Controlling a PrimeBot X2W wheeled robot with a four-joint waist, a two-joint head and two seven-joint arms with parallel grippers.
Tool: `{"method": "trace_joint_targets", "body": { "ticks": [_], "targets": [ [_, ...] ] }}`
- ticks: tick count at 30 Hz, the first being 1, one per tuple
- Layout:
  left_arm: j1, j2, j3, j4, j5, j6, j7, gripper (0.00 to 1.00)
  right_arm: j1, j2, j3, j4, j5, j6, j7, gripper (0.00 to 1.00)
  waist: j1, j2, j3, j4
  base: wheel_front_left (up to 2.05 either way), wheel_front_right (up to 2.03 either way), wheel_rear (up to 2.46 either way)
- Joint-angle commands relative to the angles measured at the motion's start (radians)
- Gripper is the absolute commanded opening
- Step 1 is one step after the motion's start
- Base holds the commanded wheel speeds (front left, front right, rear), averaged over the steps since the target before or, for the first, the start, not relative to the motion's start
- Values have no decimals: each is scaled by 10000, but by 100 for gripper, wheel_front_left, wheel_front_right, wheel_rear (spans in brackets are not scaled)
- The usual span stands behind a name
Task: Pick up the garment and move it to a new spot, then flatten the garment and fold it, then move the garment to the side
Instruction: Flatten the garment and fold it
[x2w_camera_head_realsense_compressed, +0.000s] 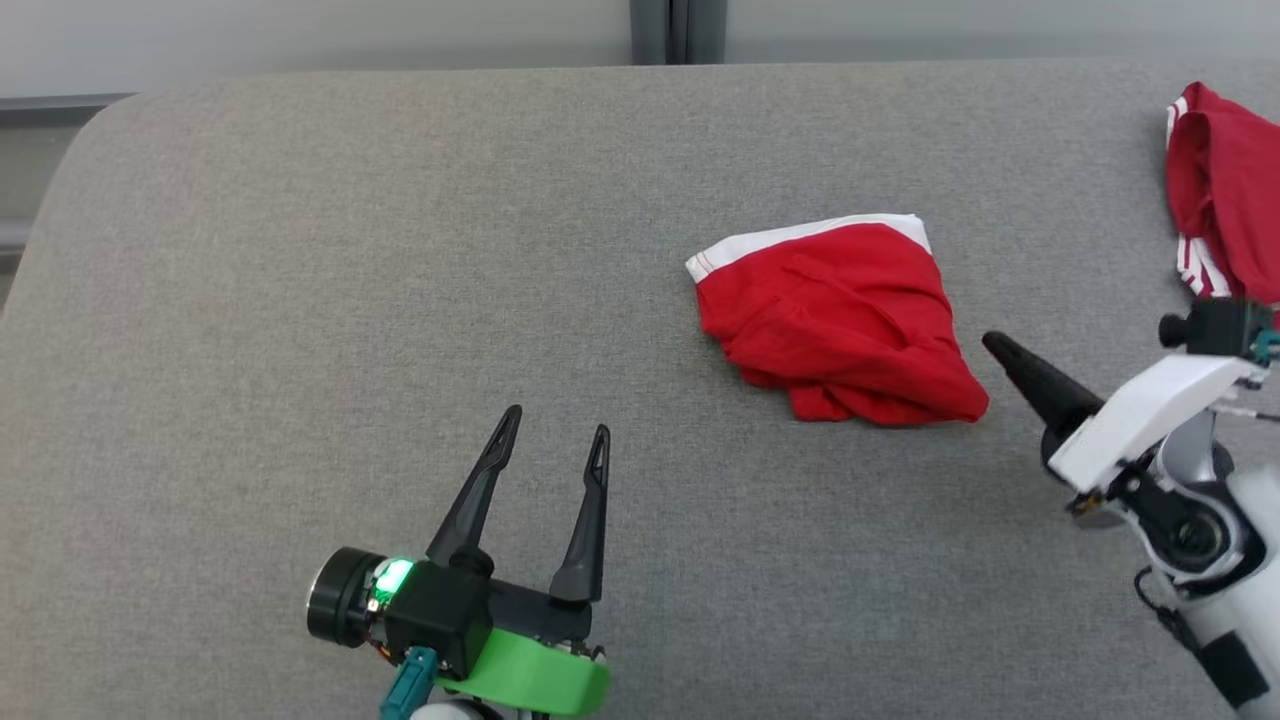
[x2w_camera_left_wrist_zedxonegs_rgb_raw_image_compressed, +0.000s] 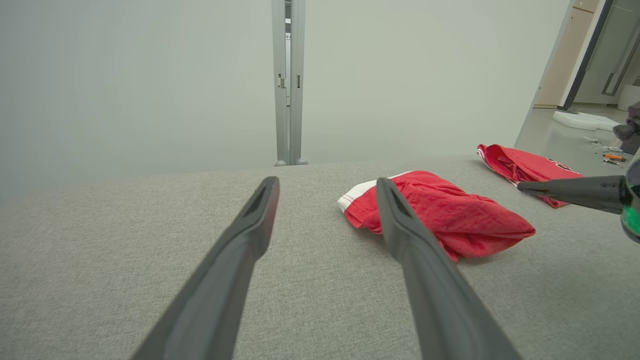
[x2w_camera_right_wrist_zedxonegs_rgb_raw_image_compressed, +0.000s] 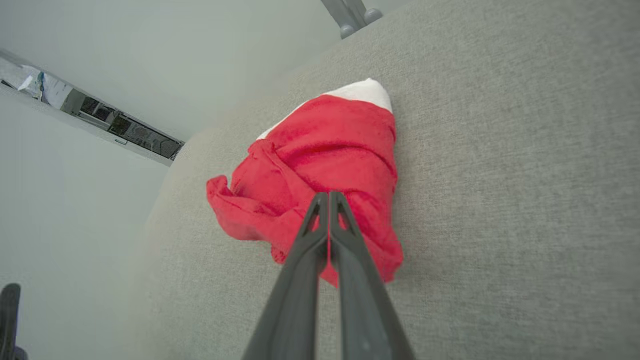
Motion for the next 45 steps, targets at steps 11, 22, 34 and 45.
{"method": "trace_joint_targets", "body": {
  "ticks": [11, 22, 34, 45],
  "targets": [
    [-681, 17, -685, -172, -1004, -93, 0, 100, -1456, -813, -1227, 1733, 4348, 5, 4067, 0, 0, 0, 994, 1354, 0, 0, 0],
    [-891, 19, -824, -201, -1194, 39, 0, 100, -1248, -877, -576, 1441, 4301, 5, 5295, 0, 0, 0, 1133, 1428, 0, 0, 0],
    [-578, 20, -755, -99, -1186, -36, 0, 100, 570, -1205, -251, -1734, 4291, 5, 5705, 0, 0, 0, 602, 1039, 0, 0, 0],
    [-494, 19, -843, -114, -1252, -39, 0, 100, -208, -335, -396, -703, 2560, 5, 3557, 0, 0, 0, 436, 1357, 0, 0, 0]
  ]
}}
